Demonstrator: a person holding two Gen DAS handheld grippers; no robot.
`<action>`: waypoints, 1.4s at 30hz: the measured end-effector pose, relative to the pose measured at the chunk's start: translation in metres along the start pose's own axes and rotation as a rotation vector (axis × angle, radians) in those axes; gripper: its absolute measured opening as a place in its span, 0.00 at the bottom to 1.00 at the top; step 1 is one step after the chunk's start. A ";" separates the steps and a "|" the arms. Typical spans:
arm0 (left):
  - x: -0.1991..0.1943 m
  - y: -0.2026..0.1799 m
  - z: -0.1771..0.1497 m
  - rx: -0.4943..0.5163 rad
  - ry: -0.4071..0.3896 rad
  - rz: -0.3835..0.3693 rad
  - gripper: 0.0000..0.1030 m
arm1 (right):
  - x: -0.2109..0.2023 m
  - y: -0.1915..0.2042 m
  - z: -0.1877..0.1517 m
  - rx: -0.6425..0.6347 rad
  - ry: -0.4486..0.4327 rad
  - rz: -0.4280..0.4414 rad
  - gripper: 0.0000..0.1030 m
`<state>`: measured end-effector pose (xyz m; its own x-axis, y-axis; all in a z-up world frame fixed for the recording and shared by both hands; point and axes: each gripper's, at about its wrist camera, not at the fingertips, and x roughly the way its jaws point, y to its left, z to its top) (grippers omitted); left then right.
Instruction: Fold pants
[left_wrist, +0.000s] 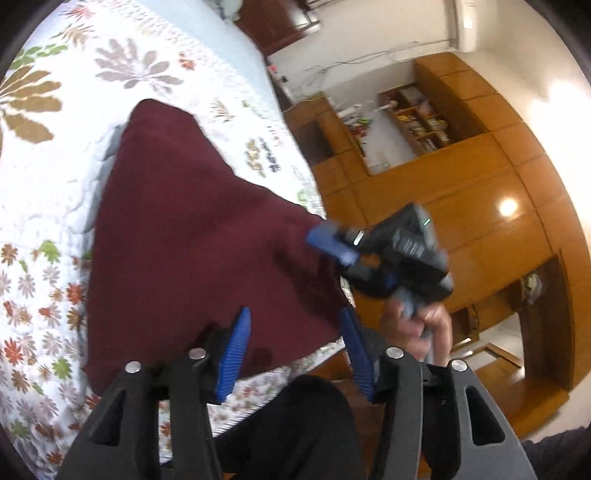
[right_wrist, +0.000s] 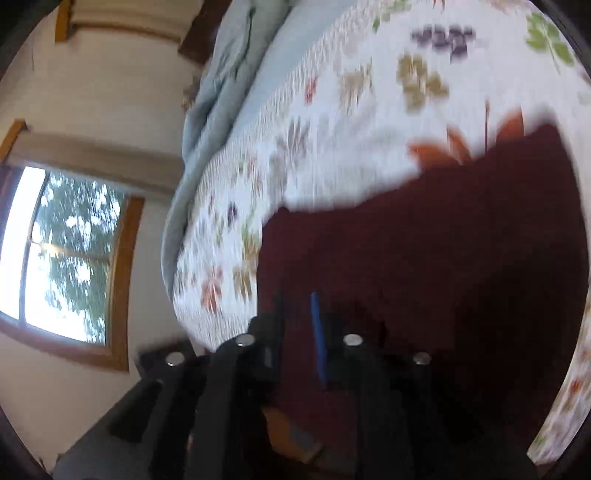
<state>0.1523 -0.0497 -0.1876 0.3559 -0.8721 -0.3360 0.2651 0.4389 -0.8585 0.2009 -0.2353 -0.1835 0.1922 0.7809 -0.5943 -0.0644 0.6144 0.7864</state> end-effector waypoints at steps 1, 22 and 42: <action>0.003 0.003 -0.001 -0.008 0.010 0.020 0.53 | 0.000 -0.004 -0.007 0.003 0.008 -0.018 0.14; -0.036 0.057 0.085 -0.116 0.090 0.145 0.87 | -0.090 -0.123 -0.006 0.097 0.133 0.021 0.94; 0.043 0.084 0.103 -0.137 0.333 0.108 0.90 | -0.076 -0.144 -0.016 0.056 0.259 0.012 0.78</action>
<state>0.2820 -0.0279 -0.2344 0.0587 -0.8546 -0.5159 0.1115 0.5192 -0.8473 0.1795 -0.3811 -0.2541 -0.0662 0.7955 -0.6024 -0.0091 0.6032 0.7975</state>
